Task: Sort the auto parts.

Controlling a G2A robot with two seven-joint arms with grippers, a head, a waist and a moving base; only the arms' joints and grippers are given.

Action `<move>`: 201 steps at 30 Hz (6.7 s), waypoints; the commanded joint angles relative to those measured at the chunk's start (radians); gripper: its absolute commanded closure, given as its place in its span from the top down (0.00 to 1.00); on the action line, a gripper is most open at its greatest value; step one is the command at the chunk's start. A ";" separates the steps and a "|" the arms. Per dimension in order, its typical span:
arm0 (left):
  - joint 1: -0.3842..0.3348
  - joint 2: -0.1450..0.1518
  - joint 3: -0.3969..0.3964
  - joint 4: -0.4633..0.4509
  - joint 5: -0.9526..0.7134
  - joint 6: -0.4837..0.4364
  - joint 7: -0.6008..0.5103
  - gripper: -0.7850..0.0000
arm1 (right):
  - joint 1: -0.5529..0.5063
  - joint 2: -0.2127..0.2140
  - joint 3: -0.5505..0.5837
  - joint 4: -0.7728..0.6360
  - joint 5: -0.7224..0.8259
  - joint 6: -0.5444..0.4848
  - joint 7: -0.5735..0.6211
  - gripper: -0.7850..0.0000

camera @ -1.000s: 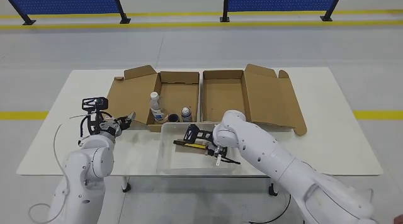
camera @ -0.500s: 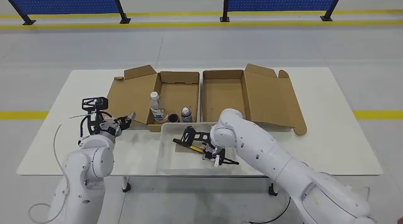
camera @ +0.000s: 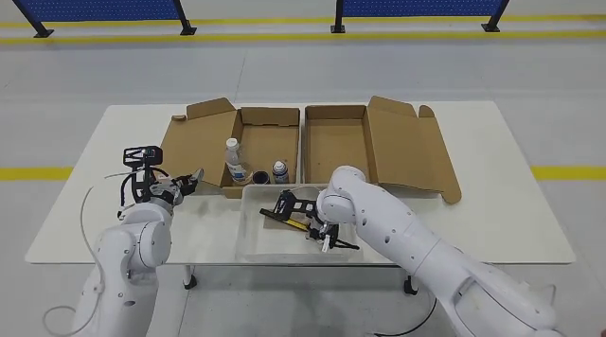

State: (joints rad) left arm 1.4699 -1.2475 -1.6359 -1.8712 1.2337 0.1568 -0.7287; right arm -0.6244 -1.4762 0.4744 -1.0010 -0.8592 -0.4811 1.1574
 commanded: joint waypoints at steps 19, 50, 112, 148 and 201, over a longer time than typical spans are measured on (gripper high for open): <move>0.000 0.000 0.000 0.000 0.000 0.000 0.000 1.00 | -0.025 0.010 0.021 -0.017 -0.021 0.005 0.022 0.43; 0.000 0.000 0.000 0.000 0.000 0.000 0.000 1.00 | -0.043 0.011 0.034 -0.003 -0.051 0.001 0.018 0.45; 0.000 0.000 0.000 0.000 0.000 0.000 0.000 1.00 | -0.326 0.147 0.476 -0.559 0.087 0.212 -0.042 0.00; 0.000 0.000 0.000 0.000 0.000 0.000 0.000 1.00 | -0.204 0.174 0.636 -0.405 0.003 0.461 -0.270 0.00; 0.000 0.000 0.000 0.000 0.000 0.000 0.000 1.00 | 0.000 0.071 0.476 0.200 0.092 0.540 -0.380 0.40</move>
State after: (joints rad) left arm 1.4699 -1.2475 -1.6359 -1.8712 1.2337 0.1568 -0.7287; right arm -0.6242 -1.4054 0.9500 -0.8005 -0.7672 0.0592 0.7770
